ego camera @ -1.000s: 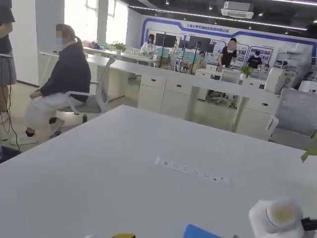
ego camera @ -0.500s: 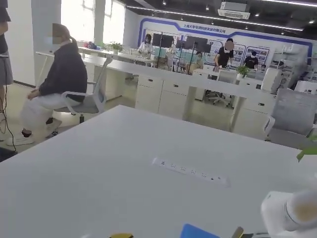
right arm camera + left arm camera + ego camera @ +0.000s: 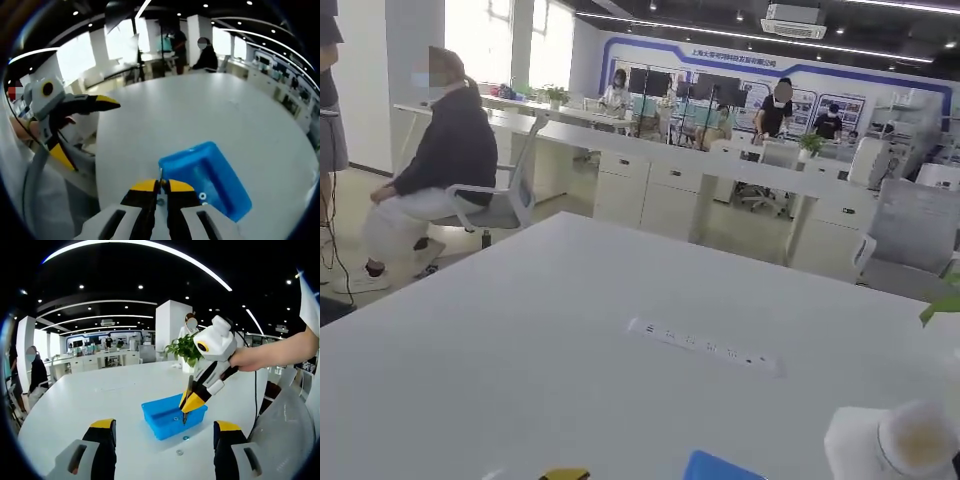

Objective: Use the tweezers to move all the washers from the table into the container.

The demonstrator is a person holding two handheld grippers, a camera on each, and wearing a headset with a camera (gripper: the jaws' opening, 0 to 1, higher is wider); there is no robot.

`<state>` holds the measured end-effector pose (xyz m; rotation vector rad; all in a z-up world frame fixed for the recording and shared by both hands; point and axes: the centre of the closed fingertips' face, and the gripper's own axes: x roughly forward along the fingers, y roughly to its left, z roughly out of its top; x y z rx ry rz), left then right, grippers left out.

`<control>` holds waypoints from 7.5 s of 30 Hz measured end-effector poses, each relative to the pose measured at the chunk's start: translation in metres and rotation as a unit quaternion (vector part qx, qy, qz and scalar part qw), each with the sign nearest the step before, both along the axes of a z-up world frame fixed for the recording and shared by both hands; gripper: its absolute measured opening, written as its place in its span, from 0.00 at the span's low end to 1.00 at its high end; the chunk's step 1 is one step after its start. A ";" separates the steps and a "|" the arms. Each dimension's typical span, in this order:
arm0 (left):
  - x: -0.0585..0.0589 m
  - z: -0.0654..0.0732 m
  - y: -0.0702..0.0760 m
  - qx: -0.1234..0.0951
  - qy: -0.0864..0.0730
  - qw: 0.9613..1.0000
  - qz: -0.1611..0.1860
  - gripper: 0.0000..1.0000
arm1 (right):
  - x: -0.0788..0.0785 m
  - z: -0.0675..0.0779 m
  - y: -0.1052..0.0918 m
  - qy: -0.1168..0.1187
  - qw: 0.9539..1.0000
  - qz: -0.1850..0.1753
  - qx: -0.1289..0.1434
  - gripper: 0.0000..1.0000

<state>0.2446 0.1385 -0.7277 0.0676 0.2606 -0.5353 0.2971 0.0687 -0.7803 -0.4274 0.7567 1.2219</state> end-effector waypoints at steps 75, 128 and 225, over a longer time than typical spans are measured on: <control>-0.002 0.000 -0.002 -0.001 0.001 1.000 -0.006 0.81 | 0.033 0.078 0.007 0.103 0.985 -0.074 0.117 0.03; 0.000 -0.002 0.002 -0.001 0.006 1.000 0.000 0.80 | 0.071 -0.036 -0.004 0.059 0.994 -0.085 -0.020 0.04; -0.002 -0.004 -0.003 0.005 0.010 1.000 -0.011 0.80 | -0.044 -0.039 0.042 0.038 0.996 0.077 -0.022 0.04</control>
